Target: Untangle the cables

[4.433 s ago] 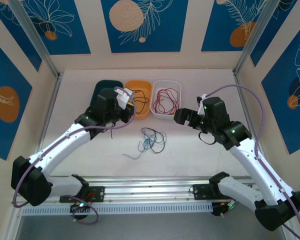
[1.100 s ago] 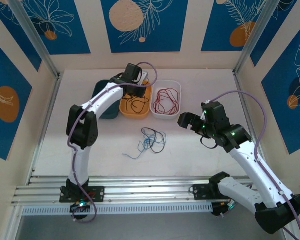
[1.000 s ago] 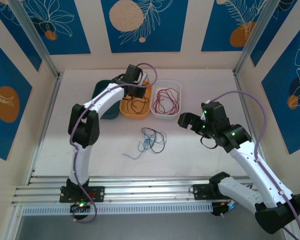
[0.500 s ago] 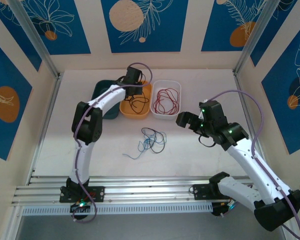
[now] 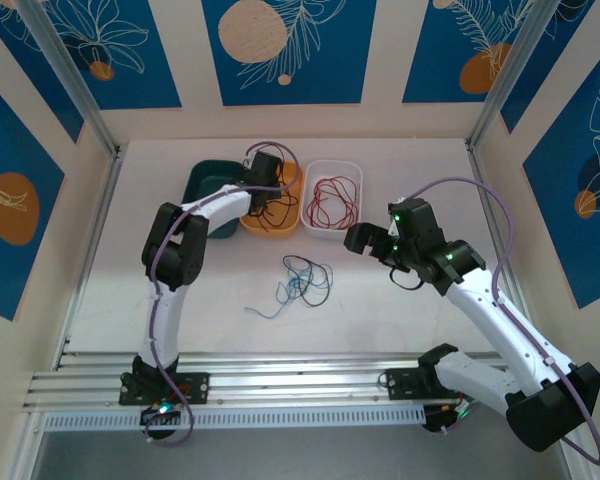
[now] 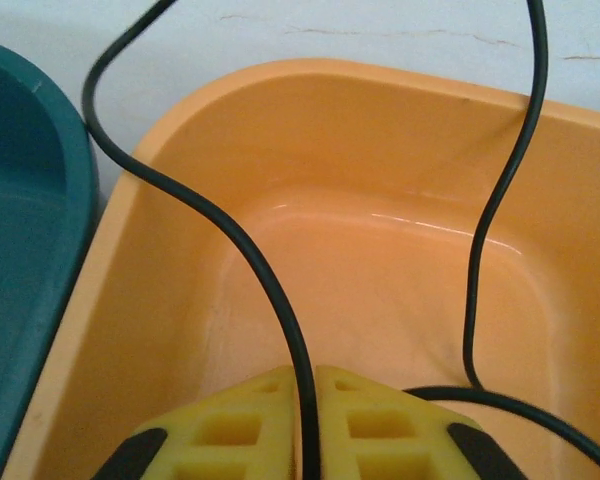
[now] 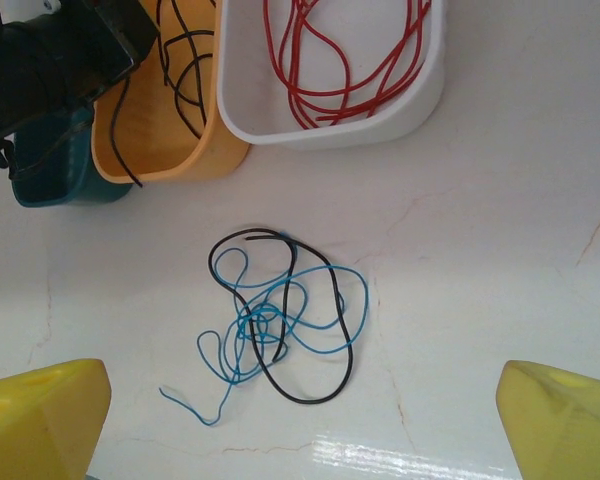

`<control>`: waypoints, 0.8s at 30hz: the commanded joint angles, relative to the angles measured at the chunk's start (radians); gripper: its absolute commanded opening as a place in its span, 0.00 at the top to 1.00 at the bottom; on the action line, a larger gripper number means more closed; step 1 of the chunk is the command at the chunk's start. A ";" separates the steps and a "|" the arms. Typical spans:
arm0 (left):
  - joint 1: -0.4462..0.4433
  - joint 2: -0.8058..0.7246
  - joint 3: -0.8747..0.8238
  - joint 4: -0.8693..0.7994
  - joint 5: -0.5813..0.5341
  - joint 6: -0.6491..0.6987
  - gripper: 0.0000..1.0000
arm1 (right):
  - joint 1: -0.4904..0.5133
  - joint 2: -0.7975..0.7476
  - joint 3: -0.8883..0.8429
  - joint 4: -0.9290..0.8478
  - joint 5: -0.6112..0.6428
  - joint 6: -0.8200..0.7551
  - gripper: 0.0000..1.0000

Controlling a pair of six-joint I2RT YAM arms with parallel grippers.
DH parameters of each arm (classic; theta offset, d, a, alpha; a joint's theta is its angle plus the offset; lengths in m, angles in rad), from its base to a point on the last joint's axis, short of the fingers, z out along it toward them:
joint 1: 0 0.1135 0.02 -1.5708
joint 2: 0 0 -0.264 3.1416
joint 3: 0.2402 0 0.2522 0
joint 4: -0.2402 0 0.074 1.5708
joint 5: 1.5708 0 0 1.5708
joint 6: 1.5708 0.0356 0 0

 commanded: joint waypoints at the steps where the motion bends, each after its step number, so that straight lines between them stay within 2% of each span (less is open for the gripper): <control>1: 0.007 -0.066 -0.041 0.080 -0.017 -0.028 0.86 | 0.013 0.002 0.006 0.018 -0.023 -0.011 0.01; 7: 0.007 -0.101 -0.054 0.108 -0.013 -0.021 0.80 | 0.028 0.005 0.004 0.024 -0.021 -0.022 0.01; 8: 0.007 -0.110 -0.057 0.110 -0.013 -0.020 0.75 | 0.031 0.006 0.002 0.028 -0.019 -0.025 0.01; 12: 0.007 -0.150 -0.074 0.124 -0.014 -0.015 0.70 | 0.047 0.020 0.004 0.035 -0.011 -0.039 0.01; 17: 0.007 -0.210 -0.124 0.143 -0.032 -0.018 0.58 | 0.079 0.066 0.028 0.029 0.020 -0.056 0.01; 21: 0.007 -0.241 -0.137 0.109 -0.042 -0.011 0.48 | 0.104 0.099 0.051 0.016 0.051 -0.057 0.01; 24: 0.009 -0.251 -0.137 0.058 -0.027 -0.005 0.47 | 0.108 0.102 0.054 0.020 0.055 -0.054 0.01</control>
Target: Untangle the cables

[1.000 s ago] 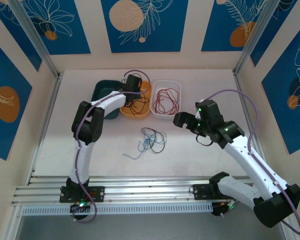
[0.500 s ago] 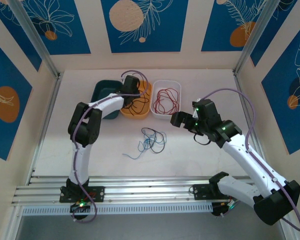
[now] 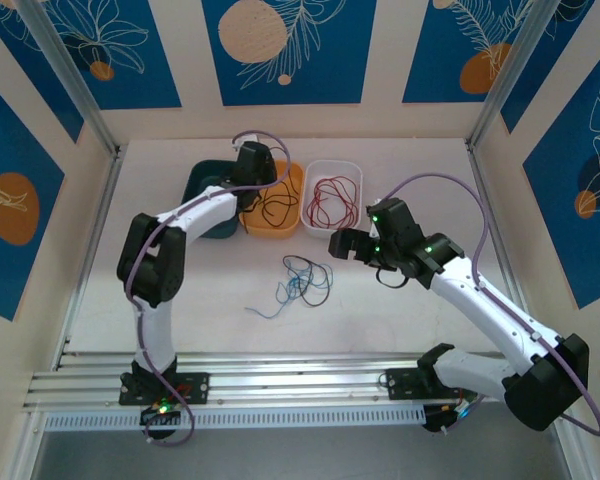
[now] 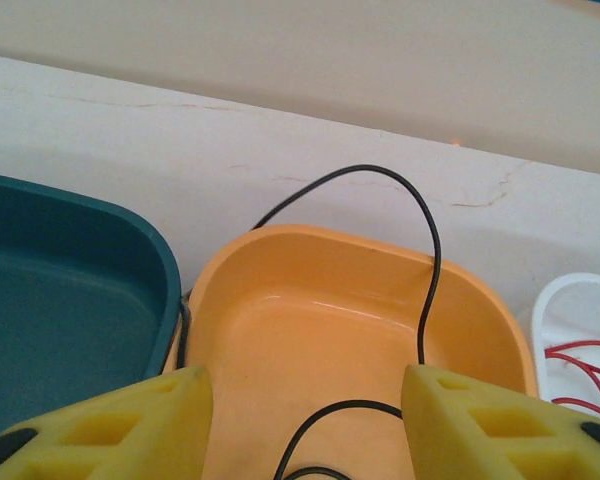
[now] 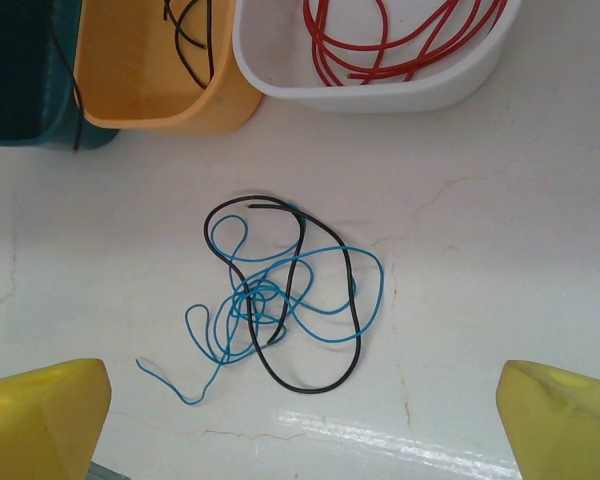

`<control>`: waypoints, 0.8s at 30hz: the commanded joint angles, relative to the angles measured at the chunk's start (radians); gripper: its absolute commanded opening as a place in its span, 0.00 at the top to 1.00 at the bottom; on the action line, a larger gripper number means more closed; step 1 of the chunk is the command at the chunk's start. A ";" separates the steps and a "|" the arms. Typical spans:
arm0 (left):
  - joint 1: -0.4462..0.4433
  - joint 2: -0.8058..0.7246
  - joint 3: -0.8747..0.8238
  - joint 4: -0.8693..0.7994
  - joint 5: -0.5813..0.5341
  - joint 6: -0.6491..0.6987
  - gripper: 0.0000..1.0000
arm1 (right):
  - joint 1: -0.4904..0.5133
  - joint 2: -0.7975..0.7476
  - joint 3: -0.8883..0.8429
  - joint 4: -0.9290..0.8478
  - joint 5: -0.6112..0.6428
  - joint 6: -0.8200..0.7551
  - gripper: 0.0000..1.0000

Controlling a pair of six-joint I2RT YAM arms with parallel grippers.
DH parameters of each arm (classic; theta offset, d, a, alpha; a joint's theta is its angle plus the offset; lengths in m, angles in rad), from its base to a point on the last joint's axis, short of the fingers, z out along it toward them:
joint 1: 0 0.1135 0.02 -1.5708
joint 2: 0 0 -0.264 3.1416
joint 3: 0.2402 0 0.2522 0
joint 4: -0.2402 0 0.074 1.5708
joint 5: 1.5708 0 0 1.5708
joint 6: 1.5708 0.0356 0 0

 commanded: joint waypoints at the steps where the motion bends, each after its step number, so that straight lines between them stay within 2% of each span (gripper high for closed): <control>1: 0.010 -0.035 -0.007 -0.068 -0.006 0.011 0.47 | 0.008 -0.005 0.037 -0.007 0.025 -0.009 0.01; 5: 0.027 -0.020 0.007 -0.130 0.040 0.002 0.57 | 0.007 -0.011 0.039 -0.016 0.032 -0.002 0.01; 7: 0.032 -0.019 0.006 -0.143 0.034 -0.001 0.57 | 0.007 -0.015 0.038 -0.019 0.033 -0.002 0.01; 10: 0.036 -0.022 0.003 -0.152 0.006 0.015 0.52 | 0.008 -0.023 0.035 -0.022 0.033 0.001 0.01; 13: 0.036 -0.030 0.008 -0.172 -0.025 0.053 0.41 | 0.008 -0.028 0.029 -0.025 0.033 0.004 0.01; 19: 0.045 -0.025 0.047 -0.241 -0.042 0.111 0.29 | 0.006 -0.024 0.026 -0.019 0.030 0.008 0.01; 24: 0.065 0.003 0.073 -0.286 -0.013 0.107 0.26 | 0.006 -0.010 0.036 -0.019 0.027 0.005 0.01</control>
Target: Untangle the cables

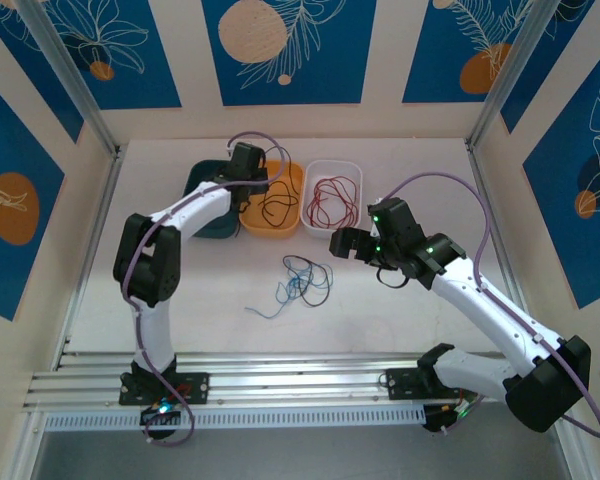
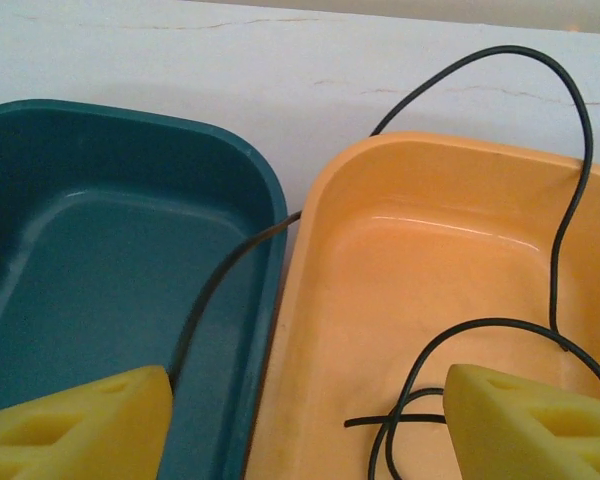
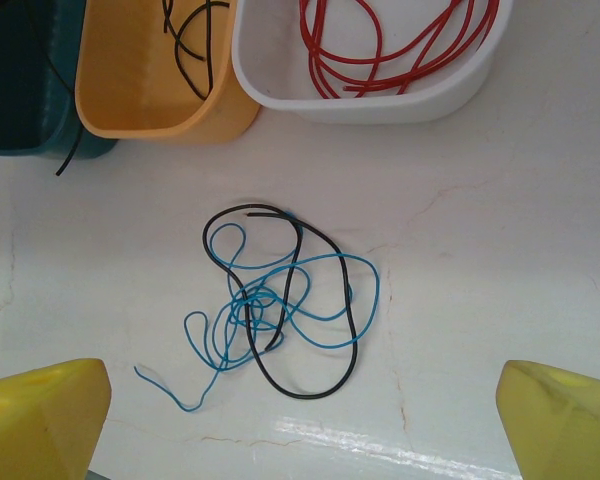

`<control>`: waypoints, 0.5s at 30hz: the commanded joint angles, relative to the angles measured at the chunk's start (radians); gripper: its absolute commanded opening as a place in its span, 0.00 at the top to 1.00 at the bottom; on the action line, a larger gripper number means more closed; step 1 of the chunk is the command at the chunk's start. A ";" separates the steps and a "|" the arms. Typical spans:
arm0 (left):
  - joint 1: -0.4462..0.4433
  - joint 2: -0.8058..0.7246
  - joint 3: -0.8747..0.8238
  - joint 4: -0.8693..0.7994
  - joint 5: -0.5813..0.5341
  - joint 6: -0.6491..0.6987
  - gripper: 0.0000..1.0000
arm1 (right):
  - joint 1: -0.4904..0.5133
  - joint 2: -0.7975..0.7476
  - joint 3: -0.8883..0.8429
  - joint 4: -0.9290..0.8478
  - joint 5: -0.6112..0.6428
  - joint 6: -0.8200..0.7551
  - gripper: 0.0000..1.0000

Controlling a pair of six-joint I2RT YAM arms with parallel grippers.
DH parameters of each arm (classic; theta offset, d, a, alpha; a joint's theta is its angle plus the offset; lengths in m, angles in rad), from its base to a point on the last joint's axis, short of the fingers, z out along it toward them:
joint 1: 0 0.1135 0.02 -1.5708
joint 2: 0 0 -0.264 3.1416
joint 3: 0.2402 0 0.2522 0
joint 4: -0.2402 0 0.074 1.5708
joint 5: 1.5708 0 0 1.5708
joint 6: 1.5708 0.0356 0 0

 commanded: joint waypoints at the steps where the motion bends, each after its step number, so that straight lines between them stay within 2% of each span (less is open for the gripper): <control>1: 0.026 0.012 0.041 -0.051 0.009 0.032 0.22 | 0.003 0.001 0.030 -0.013 0.006 0.003 0.01; 2: 0.027 0.012 0.044 -0.051 0.010 0.041 0.16 | 0.003 0.003 0.030 -0.013 0.005 0.003 0.01; 6: 0.034 0.017 0.055 -0.061 0.007 0.051 0.19 | 0.003 0.010 0.029 -0.013 0.005 0.006 0.01; 12: 0.049 0.052 0.079 -0.080 0.051 0.044 0.36 | 0.003 0.009 0.027 -0.011 0.010 0.012 0.01; 15: 0.049 0.077 0.093 -0.084 0.051 0.055 0.50 | 0.002 0.010 0.027 -0.014 0.015 0.013 0.01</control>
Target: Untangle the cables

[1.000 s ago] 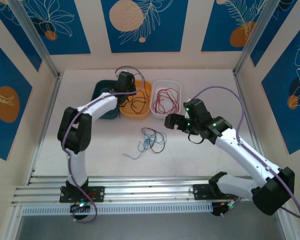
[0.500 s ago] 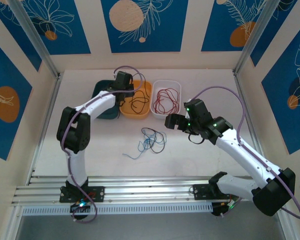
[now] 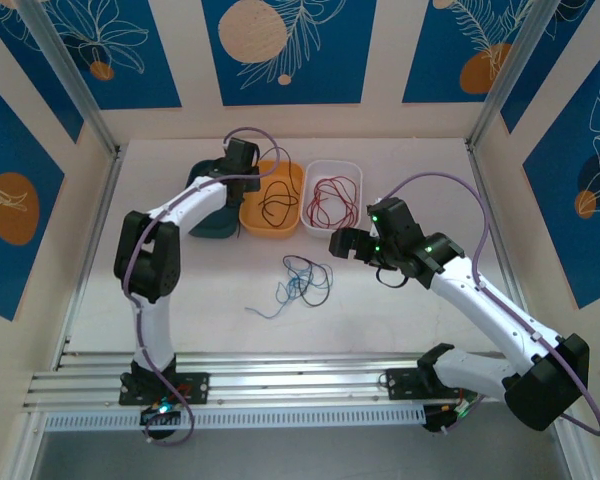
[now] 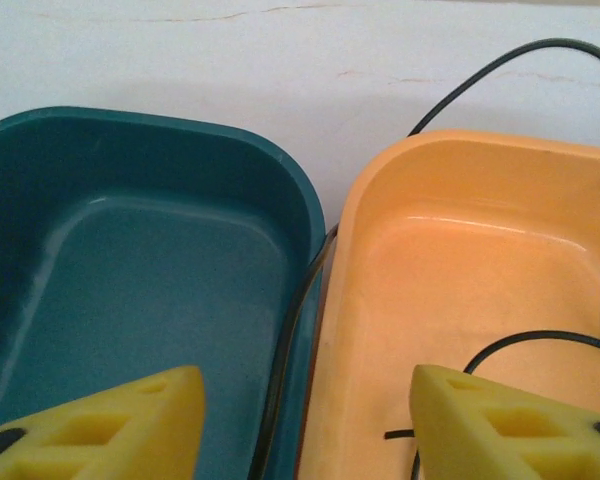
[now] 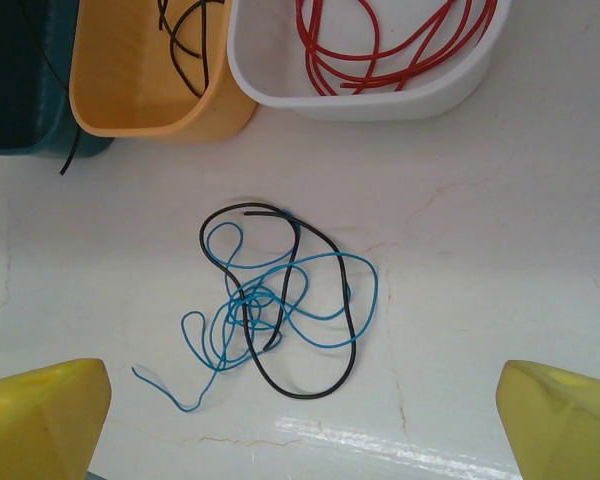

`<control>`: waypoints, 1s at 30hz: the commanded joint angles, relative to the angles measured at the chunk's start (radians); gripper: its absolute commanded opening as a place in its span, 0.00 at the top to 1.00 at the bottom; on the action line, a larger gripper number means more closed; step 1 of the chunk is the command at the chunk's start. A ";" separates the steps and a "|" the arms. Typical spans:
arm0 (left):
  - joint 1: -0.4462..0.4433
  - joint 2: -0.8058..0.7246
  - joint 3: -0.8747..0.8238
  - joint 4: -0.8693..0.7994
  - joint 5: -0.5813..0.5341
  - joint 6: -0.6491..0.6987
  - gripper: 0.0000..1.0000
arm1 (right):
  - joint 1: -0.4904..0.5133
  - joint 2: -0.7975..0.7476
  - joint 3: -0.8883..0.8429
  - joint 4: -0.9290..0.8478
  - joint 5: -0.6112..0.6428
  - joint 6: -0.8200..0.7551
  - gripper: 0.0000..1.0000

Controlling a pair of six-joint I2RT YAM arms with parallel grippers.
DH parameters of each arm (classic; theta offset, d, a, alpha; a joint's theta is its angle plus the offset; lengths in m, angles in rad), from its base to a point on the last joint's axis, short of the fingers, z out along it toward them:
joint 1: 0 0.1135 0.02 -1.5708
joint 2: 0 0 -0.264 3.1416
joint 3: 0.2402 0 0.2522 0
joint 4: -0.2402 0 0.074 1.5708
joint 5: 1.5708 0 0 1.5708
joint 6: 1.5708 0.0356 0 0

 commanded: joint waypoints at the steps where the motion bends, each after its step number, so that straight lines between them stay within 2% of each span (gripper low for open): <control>1: 0.012 0.043 0.041 -0.034 0.016 0.012 0.53 | 0.002 0.001 0.027 -0.016 0.015 0.010 0.01; 4: 0.014 0.055 0.062 -0.050 0.000 0.023 0.67 | 0.003 0.000 0.026 -0.023 0.018 0.012 0.01; 6: 0.014 0.049 0.061 -0.046 -0.008 0.030 0.82 | 0.000 -0.005 0.023 -0.023 0.019 0.015 0.01; 11: 0.012 0.004 0.065 -0.041 -0.024 0.070 0.98 | -0.001 -0.006 0.018 -0.020 0.016 0.015 0.01; 15: 0.006 -0.063 0.044 -0.013 -0.017 0.122 1.00 | 0.000 -0.007 0.011 -0.004 0.009 0.009 0.01; 24: -0.004 -0.194 -0.008 0.067 0.073 0.213 1.00 | 0.001 -0.008 -0.012 0.060 0.005 -0.045 0.01; 30: -0.018 -0.298 -0.010 0.066 0.205 0.268 1.00 | -0.020 0.013 0.021 0.100 0.008 -0.136 0.01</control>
